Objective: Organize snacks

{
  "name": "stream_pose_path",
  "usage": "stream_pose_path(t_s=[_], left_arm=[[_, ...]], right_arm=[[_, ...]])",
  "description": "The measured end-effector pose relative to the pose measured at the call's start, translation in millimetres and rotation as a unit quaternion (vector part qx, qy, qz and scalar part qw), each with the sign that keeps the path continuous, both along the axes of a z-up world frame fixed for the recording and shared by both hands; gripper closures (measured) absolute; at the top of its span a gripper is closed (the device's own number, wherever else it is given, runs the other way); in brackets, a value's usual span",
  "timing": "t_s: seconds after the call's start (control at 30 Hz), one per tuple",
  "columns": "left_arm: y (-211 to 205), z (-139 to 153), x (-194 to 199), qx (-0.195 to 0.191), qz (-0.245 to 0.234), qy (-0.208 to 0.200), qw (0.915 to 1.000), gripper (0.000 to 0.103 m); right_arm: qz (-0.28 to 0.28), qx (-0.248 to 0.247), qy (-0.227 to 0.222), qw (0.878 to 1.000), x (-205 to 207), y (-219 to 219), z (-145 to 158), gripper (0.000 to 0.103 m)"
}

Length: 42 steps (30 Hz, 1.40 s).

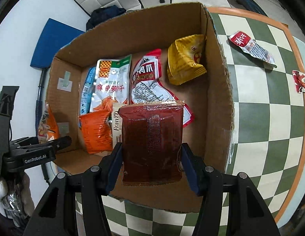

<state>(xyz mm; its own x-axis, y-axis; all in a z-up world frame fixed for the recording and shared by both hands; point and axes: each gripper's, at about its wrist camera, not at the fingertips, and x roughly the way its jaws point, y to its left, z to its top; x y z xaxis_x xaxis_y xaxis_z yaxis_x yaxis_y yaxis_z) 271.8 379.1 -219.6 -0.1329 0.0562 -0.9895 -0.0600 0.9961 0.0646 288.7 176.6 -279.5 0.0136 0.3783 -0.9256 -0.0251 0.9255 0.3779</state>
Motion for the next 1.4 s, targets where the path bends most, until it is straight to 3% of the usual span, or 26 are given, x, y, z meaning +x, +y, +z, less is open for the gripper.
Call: stream_pose_path(t_s=[0.4,0.47,0.5,0.53,0.63,1.03,1.4], left_arm=[[5,1,3,-0.013,0.01,0.008,0.9998,0.033],[8,1,3,-0.014,0.015,0.004,0.9998,0.029],[9,2,2,-0.015,0.017,0.003,0.9997,0.024],[10,4,2,-0.015,0.019,0.001,0.9997,0.022],[12,5,2,-0.015,0.023,-0.001,0.9996,0.015],[5,24,-10,-0.038,0.04,-0.022,0.9983,0.015],[-20,78,-41,-0.025,0.023,-0.1,0.9944,0.015]], right_arm=[[-0.003,0.0,0.024,1.0,1,5,-11,0.04],[-0.002,-0.002,0.024,1.0,0,6,-11,0.031],[-0.003,-0.005,0.025,1.0,0,6,-10,0.02],[-0.003,-0.005,0.025,1.0,0,6,-10,0.016],[-0.003,-0.007,0.024,1.0,-1,5,-6,0.015],[-0.002,-0.003,0.006,1.0,-7,1,16,0.013],[-0.003,-0.012,-0.027,1.0,-24,-18,50,0.012]])
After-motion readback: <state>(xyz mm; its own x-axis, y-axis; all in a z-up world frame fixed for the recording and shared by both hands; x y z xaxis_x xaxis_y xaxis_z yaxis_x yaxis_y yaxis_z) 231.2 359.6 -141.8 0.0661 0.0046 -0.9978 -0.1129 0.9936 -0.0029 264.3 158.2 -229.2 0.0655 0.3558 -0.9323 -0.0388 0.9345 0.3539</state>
